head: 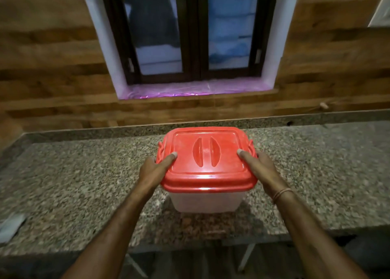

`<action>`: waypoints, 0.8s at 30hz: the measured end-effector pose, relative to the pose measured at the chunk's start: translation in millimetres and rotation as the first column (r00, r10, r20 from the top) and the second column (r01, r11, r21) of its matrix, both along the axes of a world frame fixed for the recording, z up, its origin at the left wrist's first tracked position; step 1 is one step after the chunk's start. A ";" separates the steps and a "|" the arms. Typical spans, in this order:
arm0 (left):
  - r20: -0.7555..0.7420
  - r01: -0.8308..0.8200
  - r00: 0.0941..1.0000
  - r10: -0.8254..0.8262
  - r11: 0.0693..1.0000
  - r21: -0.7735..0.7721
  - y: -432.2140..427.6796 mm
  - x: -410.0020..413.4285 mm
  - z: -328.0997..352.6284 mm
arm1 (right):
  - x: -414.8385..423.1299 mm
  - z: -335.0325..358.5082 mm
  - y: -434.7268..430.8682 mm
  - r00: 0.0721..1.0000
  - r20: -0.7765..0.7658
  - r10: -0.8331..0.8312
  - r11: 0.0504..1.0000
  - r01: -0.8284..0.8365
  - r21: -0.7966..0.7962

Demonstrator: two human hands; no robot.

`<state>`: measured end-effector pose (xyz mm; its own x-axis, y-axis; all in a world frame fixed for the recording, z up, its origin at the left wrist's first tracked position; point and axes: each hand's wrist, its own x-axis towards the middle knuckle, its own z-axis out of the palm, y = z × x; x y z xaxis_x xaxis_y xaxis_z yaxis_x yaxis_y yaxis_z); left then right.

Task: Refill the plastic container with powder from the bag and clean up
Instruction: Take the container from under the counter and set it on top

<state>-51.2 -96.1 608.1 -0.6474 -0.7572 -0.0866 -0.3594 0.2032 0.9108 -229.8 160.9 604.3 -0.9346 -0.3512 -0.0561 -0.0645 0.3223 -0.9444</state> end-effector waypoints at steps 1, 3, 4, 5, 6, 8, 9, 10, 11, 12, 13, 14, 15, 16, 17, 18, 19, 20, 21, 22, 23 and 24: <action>0.009 -0.003 1.000 0.003 1.000 0.000 -5.8 -9.0 -5.3 | -10.2 -3.2 -7.0 1.000 0.010 0.010 1.000 -0.010 0.007; 0.030 0.009 0.999 -0.009 1.000 0.021 -19.9 -33.4 -15.4 | -38.2 -12.4 -22.1 0.999 0.031 0.019 0.999 -0.020 0.027; 0.039 0.008 0.999 -0.009 0.999 0.045 -25.7 -43.4 -19.0 | -50.5 -17.1 -29.5 0.999 0.034 0.016 0.999 -0.017 0.041; 0.037 0.003 0.999 -0.006 0.998 0.068 -30.5 -52.1 -21.4 | -60.2 -19.6 -36.6 1.000 0.025 0.016 0.999 -0.017 0.051; 0.037 -0.003 0.999 0.000 0.997 0.077 -34.9 -59.2 -21.9 | -68.6 -20.9 -42.7 0.999 0.023 0.027 0.997 -0.029 0.072; 0.043 -0.030 0.999 0.027 0.997 0.077 -44.1 -71.7 -21.3 | -84.3 -19.8 -54.4 0.998 0.014 0.064 0.992 -0.065 0.109; 0.056 -0.045 0.998 0.040 0.996 0.081 -49.5 -76.8 -22.5 | -91.8 -17.9 -61.0 0.997 0.004 0.081 0.988 -0.081 0.130; 0.082 -0.062 0.995 0.054 0.994 0.086 -54.6 -81.1 -24.6 | -96.4 -15.0 -66.3 0.996 -0.001 0.093 0.983 -0.091 0.157; 0.100 -0.090 0.992 0.080 0.991 0.098 -60.4 -84.1 -26.6 | -99.9 -12.2 -72.2 0.994 -0.010 0.105 0.979 -0.102 0.176; 0.114 -0.123 0.987 0.109 0.985 0.123 -65.4 -86.8 -27.8 | -102.5 -12.6 -77.9 0.995 -0.026 0.099 0.975 -0.092 0.203; 0.113 -0.138 0.986 0.122 0.979 0.149 -68.5 -88.1 -29.2 | -102.2 -14.7 -80.9 0.995 -0.046 0.086 0.972 -0.073 0.224; 0.103 -0.136 0.987 0.120 0.977 0.163 -71.8 -89.3 -29.3 | -101.1 -16.3 -84.5 0.996 -0.057 0.066 0.965 -0.049 0.256; 0.090 -0.134 0.989 0.120 0.976 0.173 -77.6 -90.5 -30.4 | -99.1 -18.4 -88.0 0.996 -0.066 0.068 0.963 -0.048 0.266; 0.094 -0.139 0.988 0.123 0.971 0.194 -83.7 -91.3 -30.5 | -98.8 -22.9 -90.7 0.996 -0.059 0.061 0.959 -0.042 0.279; 0.086 -0.159 0.986 0.142 0.960 0.233 -90.7 -91.0 -31.9 | -99.0 -24.9 -93.4 0.996 -0.067 0.057 0.961 -0.037 0.273; 0.077 -0.179 0.984 0.163 0.940 0.292 -98.1 -88.7 -35.0 | -101.7 -26.5 -96.0 0.996 -0.065 0.064 0.961 -0.043 0.274; 0.077 -0.200 0.980 0.184 0.913 0.355 -104.9 -84.8 -40.8 | -101.8 -26.0 -98.3 0.994 -0.074 0.078 0.958 -0.054 0.282; 0.094 -0.218 0.976 0.197 0.885 0.412 -110.5 -80.9 -46.8 | -102.6 -26.5 -100.2 0.994 -0.072 0.081 0.951 -0.056 0.304; 0.096 -0.222 0.975 0.200 0.859 0.461 -113.9 -76.6 -51.8 | -102.2 -25.7 -101.4 0.993 -0.080 0.083 0.951 -0.055 0.303; 0.094 -0.226 0.974 0.207 0.837 0.498 -115.6 -73.4 -56.6 | -101.8 -26.2 -102.9 0.992 -0.080 0.093 0.954 -0.066 0.293; 0.086 -0.224 0.974 0.211 0.824 0.521 -116.0 -72.2 -58.9 | -99.5 -24.5 -104.5 0.992 -0.066 0.105 0.956 -0.083 0.280; 0.079 -0.226 0.973 0.217 0.826 0.517 -116.6 -72.8 -58.0 | -97.5 -22.3 -106.9 0.991 -0.059 0.117 0.958 -0.097 0.270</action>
<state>-124.0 -212.7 550.1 -0.4630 -0.7205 -0.5162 -0.3528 -0.3845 0.8531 -327.3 54.0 582.0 -0.8974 -0.4312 -0.0938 -0.1784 0.5488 -0.8167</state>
